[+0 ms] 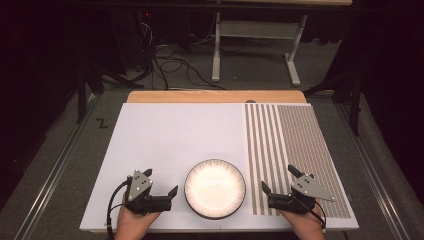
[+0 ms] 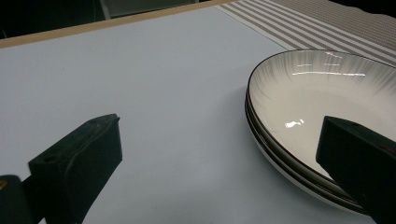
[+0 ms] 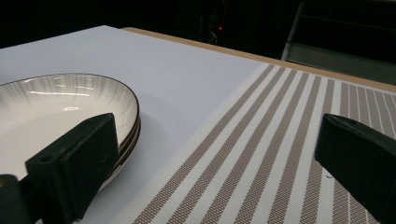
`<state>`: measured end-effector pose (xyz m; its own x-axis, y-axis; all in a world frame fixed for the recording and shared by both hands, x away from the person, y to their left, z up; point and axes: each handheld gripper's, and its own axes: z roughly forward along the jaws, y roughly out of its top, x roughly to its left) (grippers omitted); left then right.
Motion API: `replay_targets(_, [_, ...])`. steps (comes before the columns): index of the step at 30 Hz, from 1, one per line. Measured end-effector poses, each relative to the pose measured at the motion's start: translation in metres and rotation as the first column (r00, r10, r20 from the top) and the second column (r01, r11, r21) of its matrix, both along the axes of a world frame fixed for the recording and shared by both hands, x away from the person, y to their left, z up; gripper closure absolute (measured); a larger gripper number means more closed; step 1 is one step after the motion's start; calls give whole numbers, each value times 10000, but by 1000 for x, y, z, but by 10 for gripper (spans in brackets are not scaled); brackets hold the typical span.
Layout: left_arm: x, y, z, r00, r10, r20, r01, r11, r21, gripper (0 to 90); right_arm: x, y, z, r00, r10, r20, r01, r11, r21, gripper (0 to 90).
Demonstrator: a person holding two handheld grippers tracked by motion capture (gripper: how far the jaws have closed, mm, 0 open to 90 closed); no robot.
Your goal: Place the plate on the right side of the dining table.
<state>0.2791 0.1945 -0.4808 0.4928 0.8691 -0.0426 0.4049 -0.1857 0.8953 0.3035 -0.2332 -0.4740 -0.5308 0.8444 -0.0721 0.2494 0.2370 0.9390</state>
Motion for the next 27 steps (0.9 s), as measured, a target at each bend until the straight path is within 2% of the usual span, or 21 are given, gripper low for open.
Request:
replay_targets(3, [0, -1, 0, 9996, -195, -215, 192, 9997, -158, 36, -2, 3, 1, 9995, 251, 186, -250, 9997, -39, 5])
replay_targets(8, [2, -5, 0, 9994, -283, -175, 280, 9995, -176, 36, -3, 3, 2, 9989, 324, 347, -325, 9995, 14, 6])
replay_targets(12, [1, -5, -2, 9994, -307, -180, 306, 9995, -64, 38, -3, 3, 3, 9989, 303, 351, -303, 9995, -25, 6])
replay_targets(18, [1, -3, -1, 9992, -349, -174, 346, 9993, -171, 44, -3, 3, 2, 9991, 246, 335, -247, 9997, 17, 7])
replay_targets(27, [1, -6, -2, 9988, -434, -230, 433, 9991, -47, 44, -4, 1, 3, 9990, 197, 403, -200, 9998, 64, 10])
